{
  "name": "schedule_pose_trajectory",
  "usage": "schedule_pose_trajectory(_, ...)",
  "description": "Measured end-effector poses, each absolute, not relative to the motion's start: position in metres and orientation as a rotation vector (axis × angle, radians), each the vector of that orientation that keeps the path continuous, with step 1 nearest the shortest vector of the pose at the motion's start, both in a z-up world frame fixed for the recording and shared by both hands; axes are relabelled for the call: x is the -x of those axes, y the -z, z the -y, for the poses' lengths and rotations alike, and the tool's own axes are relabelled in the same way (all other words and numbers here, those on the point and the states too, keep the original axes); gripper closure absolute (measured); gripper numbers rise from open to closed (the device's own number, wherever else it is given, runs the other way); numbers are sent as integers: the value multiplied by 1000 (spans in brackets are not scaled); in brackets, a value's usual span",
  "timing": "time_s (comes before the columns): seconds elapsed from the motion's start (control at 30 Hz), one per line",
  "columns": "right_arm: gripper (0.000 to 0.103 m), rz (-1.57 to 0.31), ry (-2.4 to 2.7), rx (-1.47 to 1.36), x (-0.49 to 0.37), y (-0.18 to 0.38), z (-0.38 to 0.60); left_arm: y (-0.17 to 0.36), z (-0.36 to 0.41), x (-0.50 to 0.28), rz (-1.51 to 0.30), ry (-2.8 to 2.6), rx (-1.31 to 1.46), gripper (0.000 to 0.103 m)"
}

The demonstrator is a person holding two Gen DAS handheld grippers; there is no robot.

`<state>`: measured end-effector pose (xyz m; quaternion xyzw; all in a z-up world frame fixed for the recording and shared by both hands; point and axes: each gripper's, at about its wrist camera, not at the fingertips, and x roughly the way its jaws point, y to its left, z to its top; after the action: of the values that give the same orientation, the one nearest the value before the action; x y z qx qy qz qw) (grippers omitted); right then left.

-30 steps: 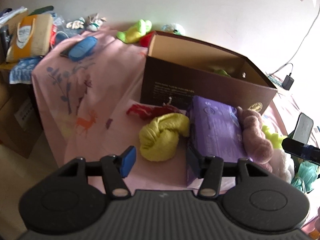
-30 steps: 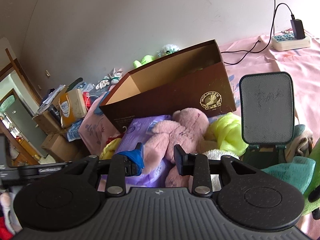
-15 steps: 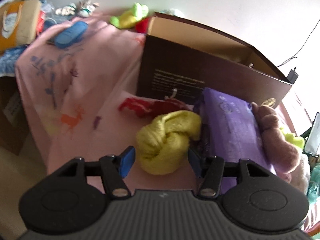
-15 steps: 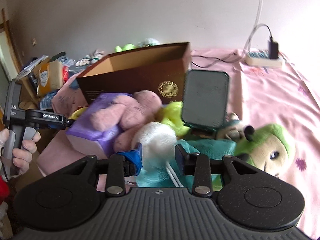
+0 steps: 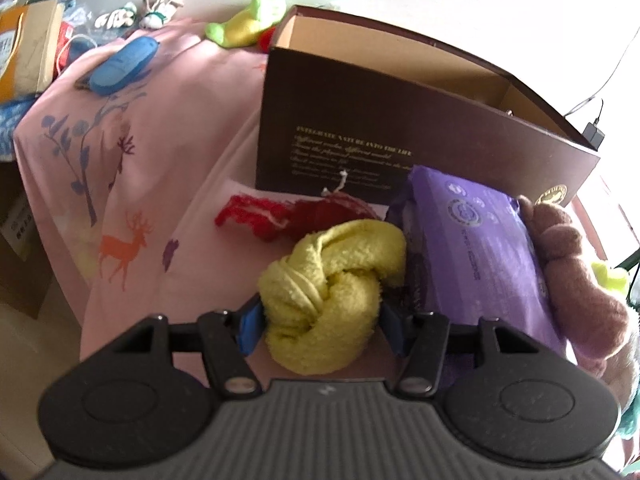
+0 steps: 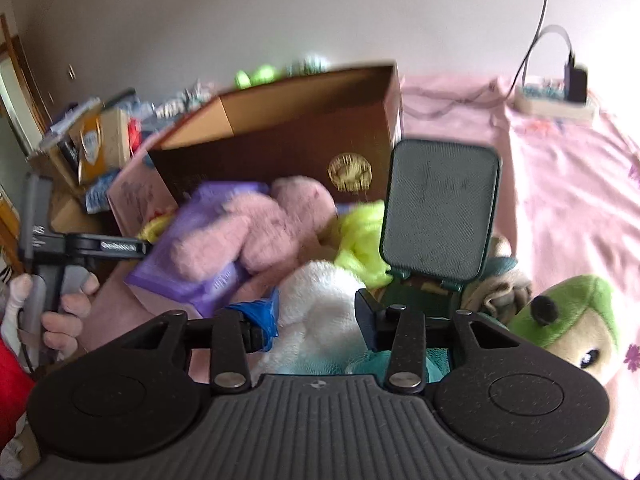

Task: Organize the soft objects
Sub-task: 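Grasp the yellow towel with the left tool while the right tool grasps the white fluffy cloth, then lift the yellow towel with the left tool while the right tool carries the white cloth over the box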

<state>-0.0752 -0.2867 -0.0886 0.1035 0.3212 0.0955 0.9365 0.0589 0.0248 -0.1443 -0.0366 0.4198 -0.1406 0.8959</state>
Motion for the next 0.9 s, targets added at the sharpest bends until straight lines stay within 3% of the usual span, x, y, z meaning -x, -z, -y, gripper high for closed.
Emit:
schedule_pose_trajectory(0.27, 69, -768, -199, -299, 58, 101, 296, 144, -22, -58, -843, 308, 25, 44)
schedule_pose_trajectory(0.33, 67, -795, -222, -329, 54, 104, 295, 143, -23, -57, -839, 313, 25, 53)
schedule_pose_trajectory(0.47, 63, -834, -262, -364, 47, 111, 292, 142, -22, -52, -839, 313, 24, 57)
schedule_pose_trajectory(0.53, 68, -832, -281, -367, 47, 111, 292, 140, -22, -50, -831, 303, 18, 64)
schedule_pose_trajectory(0.67, 78, -777, -298, -337, 55, 104, 293, 127, -22, -38, -787, 296, 3, 66)
schedule_pose_trajectory(0.9, 81, -636, -317, -343, 75, 88, 301, 98, -23, -13, -712, 302, -20, 66)
